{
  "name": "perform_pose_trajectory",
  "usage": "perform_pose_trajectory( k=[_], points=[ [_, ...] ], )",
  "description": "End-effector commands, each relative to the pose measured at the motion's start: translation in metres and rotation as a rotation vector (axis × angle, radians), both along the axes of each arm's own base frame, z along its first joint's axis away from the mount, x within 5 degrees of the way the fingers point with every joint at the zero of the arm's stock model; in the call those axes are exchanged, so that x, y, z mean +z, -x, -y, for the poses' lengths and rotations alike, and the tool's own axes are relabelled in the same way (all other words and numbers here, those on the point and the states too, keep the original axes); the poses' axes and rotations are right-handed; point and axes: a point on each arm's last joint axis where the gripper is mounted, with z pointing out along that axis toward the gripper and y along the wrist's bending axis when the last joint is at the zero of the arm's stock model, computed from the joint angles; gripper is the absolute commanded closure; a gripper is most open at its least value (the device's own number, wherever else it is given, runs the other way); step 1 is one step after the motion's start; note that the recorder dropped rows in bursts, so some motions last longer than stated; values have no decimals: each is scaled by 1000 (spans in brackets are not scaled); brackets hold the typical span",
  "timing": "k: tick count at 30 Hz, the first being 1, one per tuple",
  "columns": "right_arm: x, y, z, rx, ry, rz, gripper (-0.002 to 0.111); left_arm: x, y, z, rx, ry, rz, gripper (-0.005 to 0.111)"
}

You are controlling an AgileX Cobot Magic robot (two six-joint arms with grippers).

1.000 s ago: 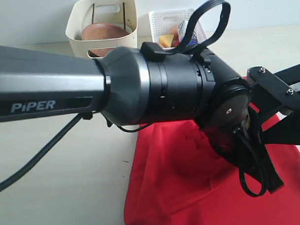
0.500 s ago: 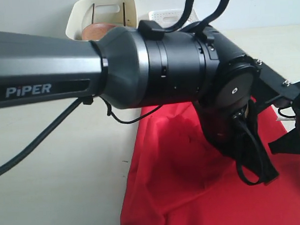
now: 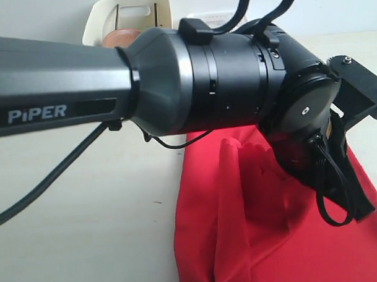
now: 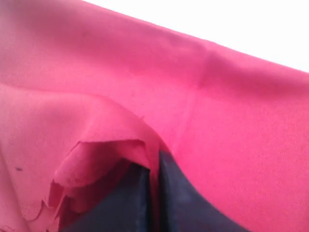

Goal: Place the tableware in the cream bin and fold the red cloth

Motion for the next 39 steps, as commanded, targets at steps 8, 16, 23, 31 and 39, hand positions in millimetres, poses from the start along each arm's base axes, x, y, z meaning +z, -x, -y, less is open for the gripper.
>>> perform_pose_trajectory(
  k=[8,16,23,31,39],
  points=[
    [67,49,14,170,-376,423,108,17,-2,18,-13,154,55,106],
    [81,69,27,165,-443,540,108,-4,5,58,-73,211,101,105],
    [80,70,27,165,-448,536,108,-18,2,69,-91,203,125,30],
    [81,70,26,179,-444,534,108,14,-21,29,-47,-47,158,2],
    [82,69,20,251,-451,536,108,34,-11,-39,-31,-18,164,92]
  ],
)
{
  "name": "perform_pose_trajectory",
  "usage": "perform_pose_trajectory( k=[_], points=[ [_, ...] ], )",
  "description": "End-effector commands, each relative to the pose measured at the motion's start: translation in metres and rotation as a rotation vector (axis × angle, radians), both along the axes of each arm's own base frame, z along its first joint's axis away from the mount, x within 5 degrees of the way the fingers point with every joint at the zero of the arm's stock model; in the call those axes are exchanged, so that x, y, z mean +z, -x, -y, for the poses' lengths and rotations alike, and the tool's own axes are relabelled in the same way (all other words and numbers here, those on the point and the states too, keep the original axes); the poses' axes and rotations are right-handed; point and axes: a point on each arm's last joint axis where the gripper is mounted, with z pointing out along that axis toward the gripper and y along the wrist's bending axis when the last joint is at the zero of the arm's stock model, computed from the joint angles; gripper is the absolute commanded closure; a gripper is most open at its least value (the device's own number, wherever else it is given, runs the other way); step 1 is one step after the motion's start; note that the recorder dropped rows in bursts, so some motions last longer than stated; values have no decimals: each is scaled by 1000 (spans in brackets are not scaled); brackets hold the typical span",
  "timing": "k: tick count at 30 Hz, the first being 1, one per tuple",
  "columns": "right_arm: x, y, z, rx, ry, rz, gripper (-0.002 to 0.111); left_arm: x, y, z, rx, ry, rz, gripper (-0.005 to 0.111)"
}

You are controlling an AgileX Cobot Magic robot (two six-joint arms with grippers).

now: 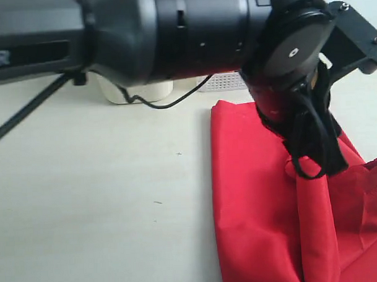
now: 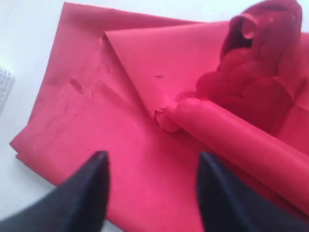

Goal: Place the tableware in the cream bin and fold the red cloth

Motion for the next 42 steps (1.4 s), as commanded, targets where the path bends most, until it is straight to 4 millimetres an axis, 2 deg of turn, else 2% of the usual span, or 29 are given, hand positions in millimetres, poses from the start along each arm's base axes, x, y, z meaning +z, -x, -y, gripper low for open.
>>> perform_pose_trajectory(
  k=[1,3,5,10,15,18,22,26,29,37,42],
  points=[
    [2,0,-5,67,31,24,108,-20,11,-26,-23,71,7,106],
    [2,0,-8,99,39,25,108,-38,14,-32,-19,71,-10,105],
    [2,0,-14,166,74,27,108,-64,19,-39,-37,82,-19,105],
    [-8,-11,-27,233,142,-47,108,-81,18,-37,-57,161,-4,105],
    [-41,-39,-50,310,234,-274,108,-117,-3,-43,6,106,-43,105],
    [-63,-51,-63,373,288,-398,108,-131,-11,-48,47,84,-67,105],
    [-93,-66,-79,445,310,-535,108,-134,-13,-49,53,76,-70,105],
    [-123,-77,-85,447,358,-678,108,-136,-12,-52,63,35,-87,105],
    [-137,-82,-90,459,375,-729,108,-139,-11,-56,71,-15,-104,105],
    [-132,-93,-92,445,424,-732,108,-139,-8,-65,75,-38,-110,105],
    [-139,-96,-94,460,469,-746,108,-127,-21,-85,152,43,-103,105]
  ],
)
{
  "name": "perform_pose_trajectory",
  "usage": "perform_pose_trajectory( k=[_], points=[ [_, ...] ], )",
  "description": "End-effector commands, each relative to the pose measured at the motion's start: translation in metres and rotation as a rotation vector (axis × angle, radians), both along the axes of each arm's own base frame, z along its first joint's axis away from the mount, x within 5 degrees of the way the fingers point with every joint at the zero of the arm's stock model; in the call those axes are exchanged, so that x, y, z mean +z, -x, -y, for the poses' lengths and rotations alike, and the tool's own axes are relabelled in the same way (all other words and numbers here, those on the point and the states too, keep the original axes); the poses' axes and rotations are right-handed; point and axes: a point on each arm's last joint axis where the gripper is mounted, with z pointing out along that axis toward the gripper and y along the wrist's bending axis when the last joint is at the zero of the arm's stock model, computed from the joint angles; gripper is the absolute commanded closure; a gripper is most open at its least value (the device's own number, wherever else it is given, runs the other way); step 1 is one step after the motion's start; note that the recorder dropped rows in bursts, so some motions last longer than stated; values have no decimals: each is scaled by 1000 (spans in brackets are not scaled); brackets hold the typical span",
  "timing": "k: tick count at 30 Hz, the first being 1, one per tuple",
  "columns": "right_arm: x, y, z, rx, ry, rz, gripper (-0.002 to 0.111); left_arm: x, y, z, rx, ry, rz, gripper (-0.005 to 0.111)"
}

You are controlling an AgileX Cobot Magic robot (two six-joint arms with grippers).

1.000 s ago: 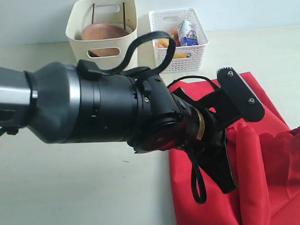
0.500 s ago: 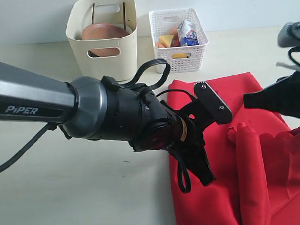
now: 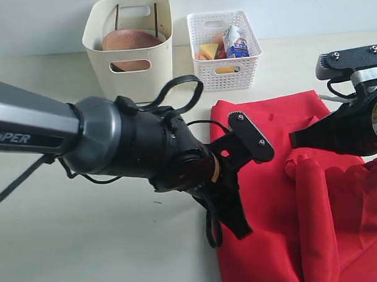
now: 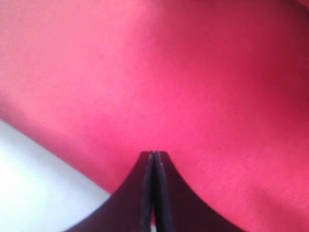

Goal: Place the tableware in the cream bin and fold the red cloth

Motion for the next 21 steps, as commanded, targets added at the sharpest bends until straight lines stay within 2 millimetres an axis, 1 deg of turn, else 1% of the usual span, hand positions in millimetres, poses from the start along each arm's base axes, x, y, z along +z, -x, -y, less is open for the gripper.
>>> perform_pose_trajectory(
  k=[1,4,7,9,11,13,16,19,21],
  points=[
    [-7,-5,0,29,52,-10,108,14,-11,-19,70,72,17,105],
    [-15,-7,-2,36,66,-35,108,16,-13,-32,106,95,16,105],
    [-22,-11,-8,51,24,-41,108,20,-16,-43,134,125,25,105],
    [-26,-13,-15,58,-39,-40,108,23,-16,-47,138,141,33,105],
    [-30,-16,-20,82,-79,-32,108,28,-15,-47,132,169,46,105],
    [-36,-17,-22,86,-74,-50,108,32,-13,-45,128,194,53,105],
    [-51,-18,-22,84,-47,-100,108,36,-5,-34,94,249,69,105],
    [-61,-22,-24,79,-23,-134,108,38,13,-14,8,337,98,105],
    [-66,-26,-24,79,17,-154,108,33,22,-4,-38,370,106,105]
  ],
)
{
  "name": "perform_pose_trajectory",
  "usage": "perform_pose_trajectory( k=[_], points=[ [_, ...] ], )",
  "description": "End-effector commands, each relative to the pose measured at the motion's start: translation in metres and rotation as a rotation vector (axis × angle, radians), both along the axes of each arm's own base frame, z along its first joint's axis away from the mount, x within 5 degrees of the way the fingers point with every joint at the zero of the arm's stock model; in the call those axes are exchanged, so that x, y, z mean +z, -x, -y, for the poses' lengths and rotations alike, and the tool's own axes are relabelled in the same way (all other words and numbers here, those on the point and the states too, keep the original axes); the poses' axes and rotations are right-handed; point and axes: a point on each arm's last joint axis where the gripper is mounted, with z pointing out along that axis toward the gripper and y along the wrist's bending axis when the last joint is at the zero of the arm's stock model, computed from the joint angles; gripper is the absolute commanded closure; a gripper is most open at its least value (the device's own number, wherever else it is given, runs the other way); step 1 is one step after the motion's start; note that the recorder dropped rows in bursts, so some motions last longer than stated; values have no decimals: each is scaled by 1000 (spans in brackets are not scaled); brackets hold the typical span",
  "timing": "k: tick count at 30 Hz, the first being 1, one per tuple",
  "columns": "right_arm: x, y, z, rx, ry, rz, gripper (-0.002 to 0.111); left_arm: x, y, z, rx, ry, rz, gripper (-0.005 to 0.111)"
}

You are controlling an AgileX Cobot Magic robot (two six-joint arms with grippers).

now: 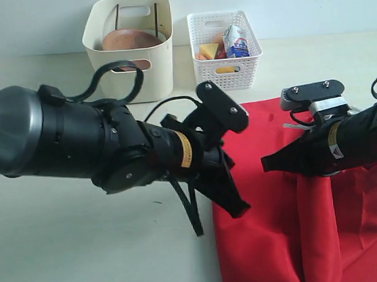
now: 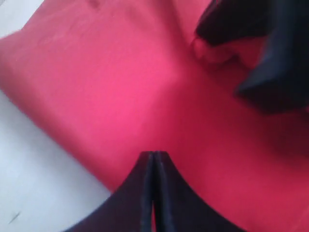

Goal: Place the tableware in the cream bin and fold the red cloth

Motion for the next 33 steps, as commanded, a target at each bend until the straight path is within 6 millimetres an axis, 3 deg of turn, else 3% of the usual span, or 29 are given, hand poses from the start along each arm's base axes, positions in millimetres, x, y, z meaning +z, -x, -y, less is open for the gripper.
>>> perform_pose_trajectory(
  k=[1,6,18,27,30,33],
  points=[
    [-8,-9,0,5,69,-28,108,-6,22,23,-92,89,31,105],
    [-6,-12,9,-14,217,-60,108,-24,24,26,-95,74,7,105],
    [-4,-15,9,2,234,-45,108,-57,24,27,-96,36,-29,105],
    [13,-34,10,7,356,16,108,-62,24,24,-90,-9,-47,105],
    [24,-42,7,-82,300,20,108,-62,25,24,-89,-20,-51,105],
    [30,-40,-2,-38,223,-6,108,-62,25,24,-89,-20,-51,105]
  ],
)
